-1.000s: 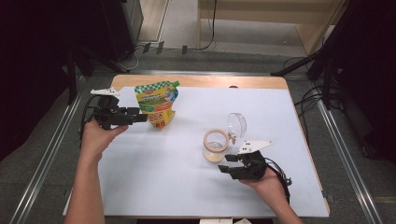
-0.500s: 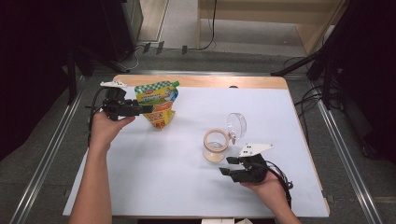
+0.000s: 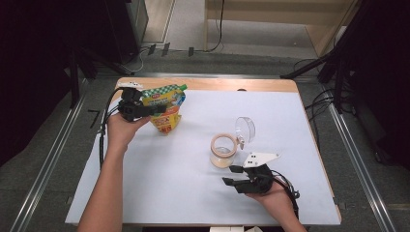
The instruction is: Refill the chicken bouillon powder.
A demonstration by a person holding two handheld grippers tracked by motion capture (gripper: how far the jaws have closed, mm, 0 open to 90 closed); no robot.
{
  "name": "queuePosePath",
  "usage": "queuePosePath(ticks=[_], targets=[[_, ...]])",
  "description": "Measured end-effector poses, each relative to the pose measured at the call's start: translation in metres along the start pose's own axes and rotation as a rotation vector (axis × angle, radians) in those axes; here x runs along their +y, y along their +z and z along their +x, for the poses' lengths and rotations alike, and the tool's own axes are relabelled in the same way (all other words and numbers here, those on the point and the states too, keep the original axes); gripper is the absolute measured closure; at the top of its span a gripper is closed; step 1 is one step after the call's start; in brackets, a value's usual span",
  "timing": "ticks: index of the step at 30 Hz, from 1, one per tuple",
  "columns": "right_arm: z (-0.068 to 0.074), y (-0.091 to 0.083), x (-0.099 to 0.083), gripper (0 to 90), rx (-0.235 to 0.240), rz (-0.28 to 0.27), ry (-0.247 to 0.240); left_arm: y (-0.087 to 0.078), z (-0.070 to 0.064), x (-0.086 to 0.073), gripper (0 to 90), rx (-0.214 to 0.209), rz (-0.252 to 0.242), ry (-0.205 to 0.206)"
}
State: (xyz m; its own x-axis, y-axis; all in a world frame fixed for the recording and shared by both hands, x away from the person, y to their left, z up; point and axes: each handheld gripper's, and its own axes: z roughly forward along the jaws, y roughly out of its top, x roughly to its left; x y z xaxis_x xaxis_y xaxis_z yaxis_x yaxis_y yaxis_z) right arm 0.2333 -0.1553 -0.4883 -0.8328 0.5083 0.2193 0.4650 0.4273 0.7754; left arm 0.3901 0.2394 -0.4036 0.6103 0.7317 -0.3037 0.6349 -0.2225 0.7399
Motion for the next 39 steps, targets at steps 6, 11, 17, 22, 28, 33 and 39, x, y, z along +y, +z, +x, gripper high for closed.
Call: queuePosePath(ticks=[6,11,17,22,28,33,39], targets=[[0.005,0.003,0.002,49.7,0.027,-0.008,0.003,-0.003,-0.001,-0.004,82.5,-0.039,-0.031,-0.026],[0.012,0.003,0.004,49.1,0.048,-0.024,-0.013,-0.004,0.000,-0.007,90.0,-0.061,-0.028,-0.063],[0.017,0.006,0.007,47.3,0.078,-0.067,0.012,-0.008,-0.009,-0.008,90.0,-0.044,-0.022,-0.031],[0.024,0.009,0.009,48.1,0.081,-0.081,-0.004,-0.015,-0.021,-0.008,90.0,-0.124,-0.015,-0.034],[0.028,0.015,0.009,47.7,0.084,-0.068,-0.014,-0.024,-0.043,-0.006,90.0,-0.156,0.011,0.013],[0.029,0.021,0.009,47.7,0.082,-0.049,-0.037,-0.031,-0.060,-0.005,90.0,-0.183,0.029,0.048],[0.028,0.030,0.009,49.0,0.065,-0.029,-0.009,-0.036,-0.074,-0.006,90.0,-0.238,0.040,0.046]])
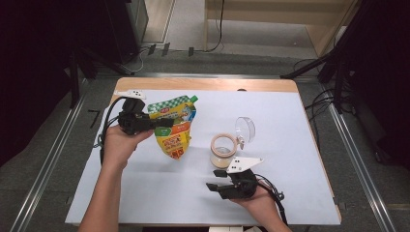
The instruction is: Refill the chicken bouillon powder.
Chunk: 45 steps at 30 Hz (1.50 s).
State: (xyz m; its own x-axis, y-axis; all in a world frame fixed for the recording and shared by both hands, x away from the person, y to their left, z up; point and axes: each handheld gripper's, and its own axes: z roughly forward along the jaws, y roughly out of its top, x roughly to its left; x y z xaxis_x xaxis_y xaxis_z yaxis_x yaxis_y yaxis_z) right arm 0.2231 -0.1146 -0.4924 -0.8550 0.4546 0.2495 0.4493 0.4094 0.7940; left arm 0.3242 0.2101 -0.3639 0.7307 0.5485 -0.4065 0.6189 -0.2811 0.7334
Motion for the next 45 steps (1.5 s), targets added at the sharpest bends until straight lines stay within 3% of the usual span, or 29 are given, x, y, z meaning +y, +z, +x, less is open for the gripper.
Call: queuePosePath(ticks=[5,12,17,19,29,33,36,40,42,45], targets=[[-0.003,0.010,0.000,49.5,-0.029,0.000,0.028,-0.002,-0.014,0.000,90.0,-0.013,0.027,0.019],[-0.004,0.020,0.003,48.5,-0.044,-0.003,0.006,-0.009,-0.028,-0.005,90.0,-0.043,0.042,0.029],[-0.001,0.028,0.004,59.7,-0.078,0.017,-0.095,-0.006,-0.040,-0.008,90.0,-0.063,0.079,0.043],[0.000,0.032,0.005,63.8,-0.078,0.014,-0.104,-0.005,-0.043,-0.009,90.0,-0.077,0.088,0.039],[-0.005,0.042,0.005,72.5,-0.103,0.006,-0.084,0.011,-0.068,-0.011,90.0,-0.130,0.144,0.057],[-0.006,0.046,0.004,69.9,-0.118,0.007,-0.086,0.015,-0.076,-0.010,90.0,-0.150,0.162,0.063],[-0.006,0.049,0.003,68.5,-0.139,-0.003,-0.118,0.017,-0.080,-0.010,90.0,-0.162,0.175,0.055],[-0.003,0.053,0.003,66.5,-0.123,-0.026,-0.167,0.020,-0.083,-0.009,90.0,-0.196,0.178,0.043],[0.000,0.051,0.003,66.6,-0.094,-0.055,-0.181,0.020,-0.082,-0.009,90.0,-0.196,0.172,0.036],[0.006,0.050,0.005,65.8,-0.096,-0.056,-0.235,0.019,-0.079,-0.009,90.0,-0.204,0.163,0.017]])
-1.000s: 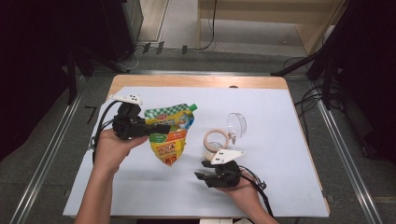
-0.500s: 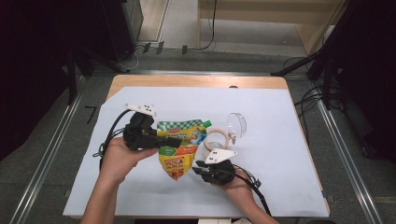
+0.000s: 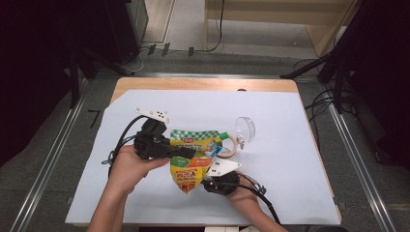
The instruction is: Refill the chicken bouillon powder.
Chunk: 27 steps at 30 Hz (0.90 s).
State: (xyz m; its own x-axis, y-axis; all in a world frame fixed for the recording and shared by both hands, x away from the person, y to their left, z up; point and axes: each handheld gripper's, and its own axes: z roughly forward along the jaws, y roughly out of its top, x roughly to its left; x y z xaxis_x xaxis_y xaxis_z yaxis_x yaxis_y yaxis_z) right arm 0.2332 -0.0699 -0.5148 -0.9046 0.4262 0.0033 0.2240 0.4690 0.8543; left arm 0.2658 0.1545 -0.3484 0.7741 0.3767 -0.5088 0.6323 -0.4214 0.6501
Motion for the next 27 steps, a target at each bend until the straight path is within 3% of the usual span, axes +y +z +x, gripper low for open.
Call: queuePosePath(ticks=[5,8,11,17,27], targets=[[0.007,0.001,0.002,66.6,0.034,0.018,-0.015,0.001,0.005,-0.001,90.0,0.036,-0.024,-0.032],[0.011,0.000,0.004,67.5,0.048,0.023,-0.022,0.003,0.010,-0.002,88.3,0.018,-0.052,-0.060],[0.014,0.000,0.006,67.5,0.046,0.045,-0.040,0.005,0.014,-0.002,87.6,0.049,-0.062,-0.087],[0.019,0.000,0.009,68.3,0.075,0.046,-0.017,0.009,0.012,0.000,85.4,0.090,-0.076,-0.076],[0.025,-0.003,0.014,70.2,0.123,0.029,-0.005,0.021,0.013,0.001,81.4,0.153,-0.048,-0.074]])
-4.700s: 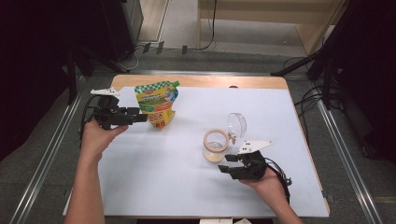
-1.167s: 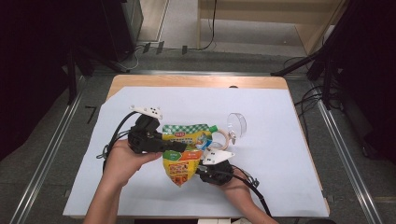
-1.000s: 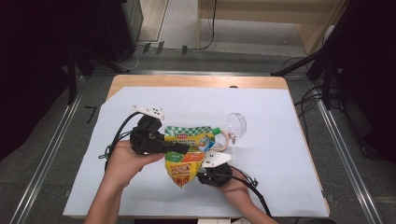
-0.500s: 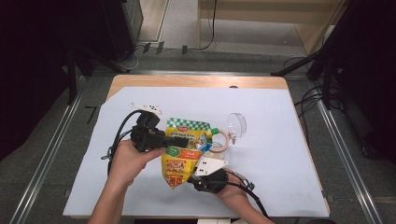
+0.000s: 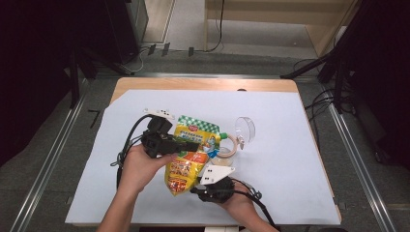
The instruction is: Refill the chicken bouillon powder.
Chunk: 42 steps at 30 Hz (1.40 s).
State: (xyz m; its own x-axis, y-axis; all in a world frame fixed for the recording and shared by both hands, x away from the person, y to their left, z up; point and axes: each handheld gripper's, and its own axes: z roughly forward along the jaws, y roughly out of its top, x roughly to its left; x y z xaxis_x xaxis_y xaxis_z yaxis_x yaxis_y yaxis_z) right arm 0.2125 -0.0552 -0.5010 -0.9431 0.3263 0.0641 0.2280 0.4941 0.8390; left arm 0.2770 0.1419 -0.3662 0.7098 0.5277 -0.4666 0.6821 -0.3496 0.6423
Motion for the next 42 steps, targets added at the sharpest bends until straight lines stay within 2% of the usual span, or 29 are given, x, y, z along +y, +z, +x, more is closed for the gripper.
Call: queuePosePath(ticks=[9,14,18,23,27,32,38,40,42], targets=[[0.007,-0.003,0.005,71.0,0.042,-0.022,0.012,0.011,-0.002,0.000,76.9,0.045,0.014,0.026],[0.010,-0.005,0.008,71.5,0.062,-0.032,0.016,0.016,-0.004,0.000,74.4,0.081,0.035,0.009],[0.010,-0.006,0.010,71.5,0.076,-0.042,0.024,0.018,-0.003,0.000,73.2,0.091,0.040,0.004],[0.010,-0.006,0.011,71.3,0.088,-0.049,0.033,0.023,-0.001,0.001,70.1,0.119,0.057,-0.024],[0.011,-0.006,0.015,69.8,0.083,-0.042,0.013,0.029,0.000,0.002,70.2,0.114,0.079,-0.041],[0.010,-0.004,0.019,69.2,0.082,-0.041,0.014,0.032,-0.003,0.007,69.5,0.134,0.089,-0.032],[0.006,-0.006,0.028,68.6,0.100,-0.060,0.043,0.030,-0.002,0.020,68.6,0.136,0.107,-0.053],[0.004,-0.006,0.033,68.3,0.100,-0.064,0.051,0.030,-0.001,0.025,68.7,0.125,0.112,-0.057],[0.002,-0.004,0.038,67.4,0.108,-0.061,0.061,0.032,0.002,0.028,68.8,0.114,0.120,-0.080]])
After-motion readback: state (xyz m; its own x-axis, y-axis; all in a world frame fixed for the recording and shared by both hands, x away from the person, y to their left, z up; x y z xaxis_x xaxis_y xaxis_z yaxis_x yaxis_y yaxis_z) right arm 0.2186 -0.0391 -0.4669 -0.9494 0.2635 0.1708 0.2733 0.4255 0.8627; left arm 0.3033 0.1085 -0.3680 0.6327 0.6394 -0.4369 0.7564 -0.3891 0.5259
